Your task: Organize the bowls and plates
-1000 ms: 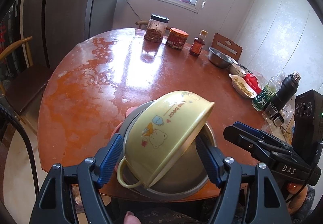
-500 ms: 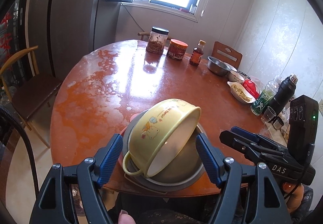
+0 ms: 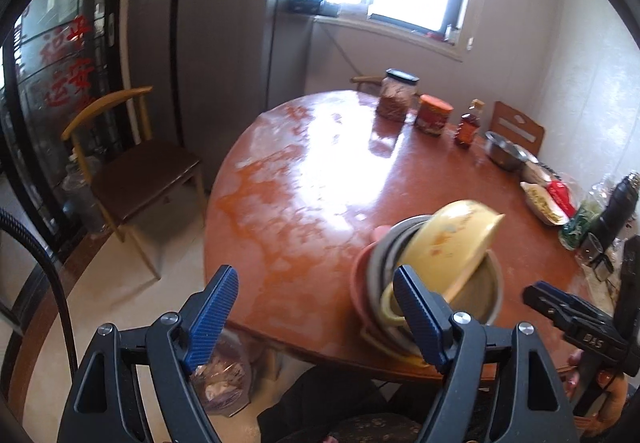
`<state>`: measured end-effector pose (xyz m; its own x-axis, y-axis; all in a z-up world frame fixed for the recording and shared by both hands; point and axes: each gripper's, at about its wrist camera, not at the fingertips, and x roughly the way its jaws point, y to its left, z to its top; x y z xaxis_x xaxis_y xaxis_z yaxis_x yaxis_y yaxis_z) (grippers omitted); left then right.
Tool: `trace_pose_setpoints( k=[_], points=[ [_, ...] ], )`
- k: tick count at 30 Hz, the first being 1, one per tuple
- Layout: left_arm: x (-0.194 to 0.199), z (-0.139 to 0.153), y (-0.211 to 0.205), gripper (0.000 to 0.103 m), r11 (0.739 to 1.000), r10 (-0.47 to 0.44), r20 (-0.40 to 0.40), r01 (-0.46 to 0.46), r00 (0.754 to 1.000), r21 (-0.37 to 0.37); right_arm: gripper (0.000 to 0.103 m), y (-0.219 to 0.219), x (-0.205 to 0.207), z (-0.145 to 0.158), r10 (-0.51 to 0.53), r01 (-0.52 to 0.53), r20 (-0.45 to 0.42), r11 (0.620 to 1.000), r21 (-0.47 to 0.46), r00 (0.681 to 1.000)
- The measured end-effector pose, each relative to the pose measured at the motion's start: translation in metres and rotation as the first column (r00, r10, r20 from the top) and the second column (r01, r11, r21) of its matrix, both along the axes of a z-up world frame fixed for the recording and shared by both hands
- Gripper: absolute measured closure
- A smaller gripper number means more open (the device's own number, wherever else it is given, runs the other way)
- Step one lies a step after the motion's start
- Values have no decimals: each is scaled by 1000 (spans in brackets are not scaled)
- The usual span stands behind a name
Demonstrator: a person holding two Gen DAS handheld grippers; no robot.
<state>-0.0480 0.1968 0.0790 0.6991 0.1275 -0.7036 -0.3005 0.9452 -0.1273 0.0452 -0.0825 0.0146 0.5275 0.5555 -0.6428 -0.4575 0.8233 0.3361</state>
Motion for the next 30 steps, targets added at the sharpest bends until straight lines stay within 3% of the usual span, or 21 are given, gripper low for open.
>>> trace_pose_setpoints(
  k=[5, 11, 30],
  points=[
    [3, -25, 17, 23, 999, 39, -51, -40, 998, -21, 29, -5, -4, -6, -15, 15, 3, 1000, -21, 1000],
    [11, -46, 17, 24, 999, 20, -87, -24, 996, -48, 29, -10, -10, -13, -36, 38, 27, 997, -72, 999],
    [30, -82, 11, 24, 991, -66, -111, 52, 992, -125, 29, 16, -11, -47, 32, -34, -15, 992, -122, 999]
  ],
)
